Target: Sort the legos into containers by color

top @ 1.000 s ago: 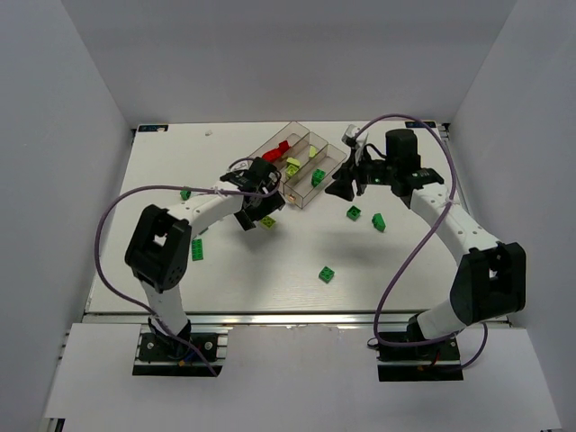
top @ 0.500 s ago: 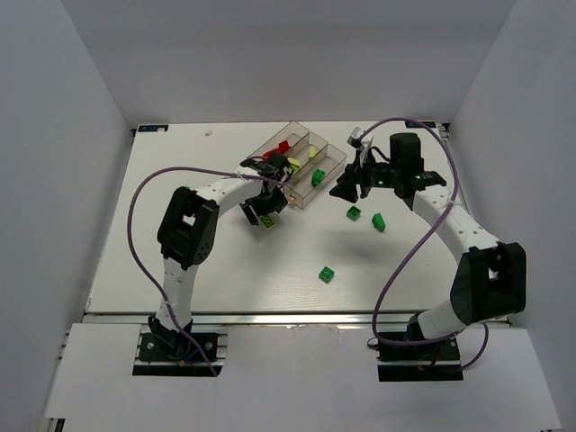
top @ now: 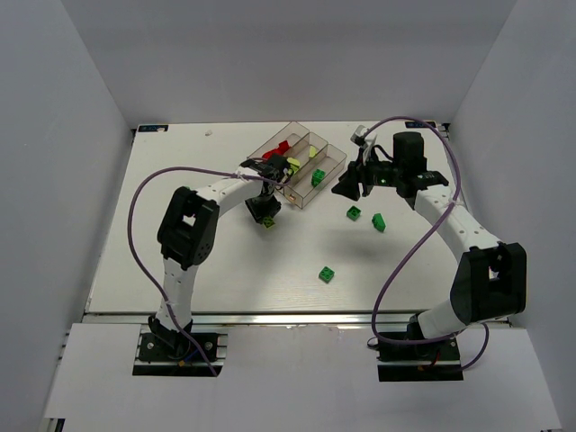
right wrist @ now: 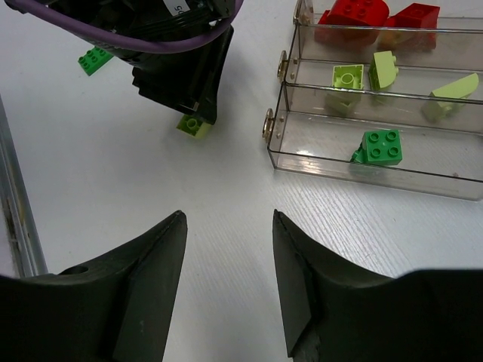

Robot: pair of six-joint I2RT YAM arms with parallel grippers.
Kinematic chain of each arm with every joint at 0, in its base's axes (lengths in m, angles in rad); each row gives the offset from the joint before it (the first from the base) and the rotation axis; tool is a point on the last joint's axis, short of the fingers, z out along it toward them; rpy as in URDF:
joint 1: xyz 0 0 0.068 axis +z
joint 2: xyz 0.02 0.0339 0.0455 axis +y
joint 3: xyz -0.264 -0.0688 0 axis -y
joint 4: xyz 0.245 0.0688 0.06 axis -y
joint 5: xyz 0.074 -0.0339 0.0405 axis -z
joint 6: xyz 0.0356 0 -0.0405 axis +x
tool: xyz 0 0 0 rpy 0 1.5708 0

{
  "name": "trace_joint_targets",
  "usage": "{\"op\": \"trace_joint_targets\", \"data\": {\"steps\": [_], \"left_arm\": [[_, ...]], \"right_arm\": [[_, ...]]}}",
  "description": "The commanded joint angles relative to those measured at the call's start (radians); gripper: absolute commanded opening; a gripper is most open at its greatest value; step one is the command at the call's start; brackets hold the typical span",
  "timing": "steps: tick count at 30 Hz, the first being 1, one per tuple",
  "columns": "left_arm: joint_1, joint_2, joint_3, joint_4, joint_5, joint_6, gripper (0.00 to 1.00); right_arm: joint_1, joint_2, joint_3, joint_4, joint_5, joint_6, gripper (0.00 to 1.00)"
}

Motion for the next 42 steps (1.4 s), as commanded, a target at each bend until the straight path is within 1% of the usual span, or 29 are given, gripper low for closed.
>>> {"op": "trace_joint_targets", "data": {"steps": [1,3,4,6,8,10,11,12,13,14,15,17,18,19,20,22,23,24,25,26,28,30,32,35,37,39,42], "left_arm": [[-0.004,-0.087,-0.015,0.018,-0.014,-0.001,0.19],[-0.004,-0.113,-0.021,0.022,-0.015,0.019,0.13],[-0.004,-0.127,-0.021,0.025,-0.017,0.029,0.07],[-0.004,-0.173,-0.011,0.048,-0.017,0.076,0.02],[-0.004,-0.199,0.009,0.068,-0.024,0.122,0.00],[0.001,-0.224,0.044,0.123,-0.031,0.214,0.00],[0.004,-0.232,0.052,0.189,-0.026,0.248,0.00],[0.008,-0.238,0.064,0.226,-0.012,0.325,0.00],[0.024,-0.236,0.071,0.270,0.011,0.376,0.00],[0.031,-0.230,0.077,0.348,0.063,0.427,0.00],[0.040,-0.209,0.106,0.376,0.096,0.531,0.00],[0.067,-0.171,0.156,0.416,0.194,0.633,0.00],[0.073,-0.148,0.187,0.415,0.216,0.727,0.00],[0.085,-0.097,0.256,0.407,0.230,0.772,0.00],[0.090,-0.071,0.288,0.393,0.256,0.859,0.00],[0.091,-0.011,0.365,0.386,0.261,0.935,0.00],[0.091,0.003,0.379,0.393,0.255,0.964,0.00],[0.091,0.012,0.385,0.404,0.250,1.019,0.00],[0.093,0.018,0.388,0.421,0.255,1.041,0.00],[0.093,0.020,0.371,0.468,0.259,1.074,0.00],[0.094,0.015,0.344,0.517,0.273,1.079,0.00],[0.094,0.005,0.296,0.589,0.290,1.125,0.00],[0.094,0.001,0.259,0.648,0.342,1.128,0.00],[0.093,0.011,0.253,0.659,0.382,1.116,0.01],[0.093,0.027,0.244,0.657,0.384,1.112,0.03],[0.093,0.047,0.233,0.650,0.374,1.112,0.10],[0.093,0.058,0.213,0.648,0.329,1.099,0.23]], "right_arm": [[-0.011,-0.008,0.001,0.021,-0.023,0.004,0.54],[-0.011,-0.006,0.002,0.015,-0.028,0.002,0.54],[-0.013,-0.005,0.003,0.012,-0.026,0.002,0.53],[-0.014,-0.005,0.009,0.006,-0.028,-0.001,0.53],[-0.014,-0.003,0.015,0.003,-0.029,-0.002,0.52],[-0.016,-0.002,0.022,0.003,-0.029,-0.002,0.52],[-0.016,0.000,0.024,0.001,-0.031,-0.002,0.52],[-0.016,0.000,0.026,0.003,-0.032,-0.002,0.52],[-0.016,0.000,0.029,0.004,-0.032,-0.002,0.52],[-0.017,0.002,0.030,0.004,-0.034,-0.002,0.52],[-0.017,0.000,0.029,0.003,-0.034,-0.002,0.52],[-0.016,-0.002,0.029,-0.002,-0.032,-0.007,0.52],[-0.017,-0.002,0.029,-0.003,-0.031,-0.009,0.52],[-0.016,-0.003,0.029,-0.006,-0.031,-0.010,0.52],[-0.016,-0.003,0.026,-0.008,-0.029,-0.012,0.51],[-0.017,-0.005,0.021,-0.010,-0.028,-0.013,0.51],[-0.017,-0.005,0.018,-0.010,-0.028,-0.013,0.51],[-0.016,-0.003,0.016,-0.010,-0.029,-0.015,0.51],[-0.017,-0.005,0.015,-0.010,-0.028,-0.018,0.51],[-0.017,-0.005,0.010,-0.010,-0.028,-0.022,0.51],[-0.017,-0.002,0.012,-0.013,-0.023,-0.031,0.51],[-0.017,0.002,0.013,-0.023,-0.022,-0.048,0.51],[-0.017,0.005,0.016,-0.028,-0.020,-0.058,0.51],[-0.017,0.009,0.016,-0.034,-0.014,-0.070,0.52],[-0.017,0.011,0.015,-0.031,-0.009,-0.071,0.52],[-0.017,0.009,0.012,-0.030,-0.011,-0.070,0.53],[-0.017,0.008,0.009,-0.031,-0.002,-0.073,0.53]]}}
